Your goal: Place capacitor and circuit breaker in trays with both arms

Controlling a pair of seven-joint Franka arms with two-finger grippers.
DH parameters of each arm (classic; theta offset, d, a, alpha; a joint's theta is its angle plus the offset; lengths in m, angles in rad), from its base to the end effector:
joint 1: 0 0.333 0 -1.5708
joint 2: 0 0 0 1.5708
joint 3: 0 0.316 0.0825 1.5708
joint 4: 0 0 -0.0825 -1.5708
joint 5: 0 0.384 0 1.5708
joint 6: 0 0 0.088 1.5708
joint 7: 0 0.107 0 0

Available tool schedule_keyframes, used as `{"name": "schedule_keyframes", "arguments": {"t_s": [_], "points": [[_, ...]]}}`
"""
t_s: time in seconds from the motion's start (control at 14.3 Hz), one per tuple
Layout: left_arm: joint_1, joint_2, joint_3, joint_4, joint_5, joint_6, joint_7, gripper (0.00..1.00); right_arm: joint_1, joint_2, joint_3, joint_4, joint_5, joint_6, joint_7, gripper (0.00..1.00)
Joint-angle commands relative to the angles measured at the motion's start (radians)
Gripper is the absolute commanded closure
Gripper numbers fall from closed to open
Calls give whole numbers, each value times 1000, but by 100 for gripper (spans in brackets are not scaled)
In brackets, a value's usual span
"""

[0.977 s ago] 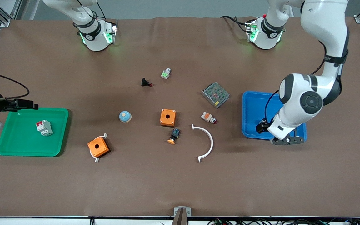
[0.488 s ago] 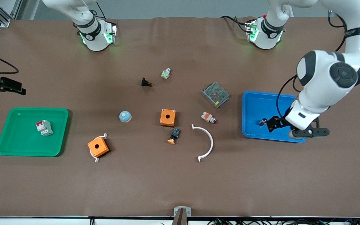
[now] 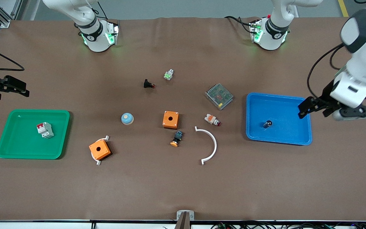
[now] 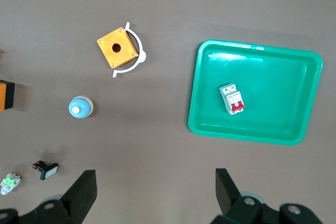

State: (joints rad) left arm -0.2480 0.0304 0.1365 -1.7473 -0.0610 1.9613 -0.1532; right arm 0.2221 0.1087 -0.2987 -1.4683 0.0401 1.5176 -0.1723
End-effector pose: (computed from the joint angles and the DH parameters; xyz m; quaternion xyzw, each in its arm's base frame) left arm 0.5866 -0.0707 0.5593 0.9950 0.0295 0.0874 0.0390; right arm 0.5803 -0.0302 0.6089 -0.9984 -0.0487 0.0266 0.0074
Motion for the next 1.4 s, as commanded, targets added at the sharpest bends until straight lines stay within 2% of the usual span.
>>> {"name": "schedule_keyframes", "arguments": {"t_s": [0.0, 0.07, 0.14, 0.28, 0.35, 0.77, 1.05, 1.19, 1.33], "points": [[79, -12, -82, 49, 33, -93, 66, 0, 13, -30, 1, -18, -13, 9, 26, 0], [99, -23, -124, 52, 71, -96, 67, 0, 14, -37, 1, -20, -5, 7, 37, 0], [99, -23, -133, 55, 99, -96, 67, 0, -4, -40, 42, -21, 6, 10, 65, 0], [99, -15, -137, 92, 116, -126, 70, 0, -110, -70, 186, -29, 3, 13, 147, 0], [101, -3, -137, 130, 115, -165, 83, 0, -118, -78, 211, -33, -6, 12, 166, 0], [99, 5, -132, 206, 109, -275, 149, 0, -178, -136, 214, -93, -5, 10, 155, 0], [99, -4, -130, 218, 115, -277, 150, 0, -178, -170, 210, -135, -6, 22, 155, 0], [98, 2, -129, 230, 102, -277, 133, 0, -178, -210, 207, -197, -9, 55, 152, 0], [96, 5, -129, 238, 104, -277, 133, 0, -176, -230, 208, -228, -46, 58, 152, 0]]}}
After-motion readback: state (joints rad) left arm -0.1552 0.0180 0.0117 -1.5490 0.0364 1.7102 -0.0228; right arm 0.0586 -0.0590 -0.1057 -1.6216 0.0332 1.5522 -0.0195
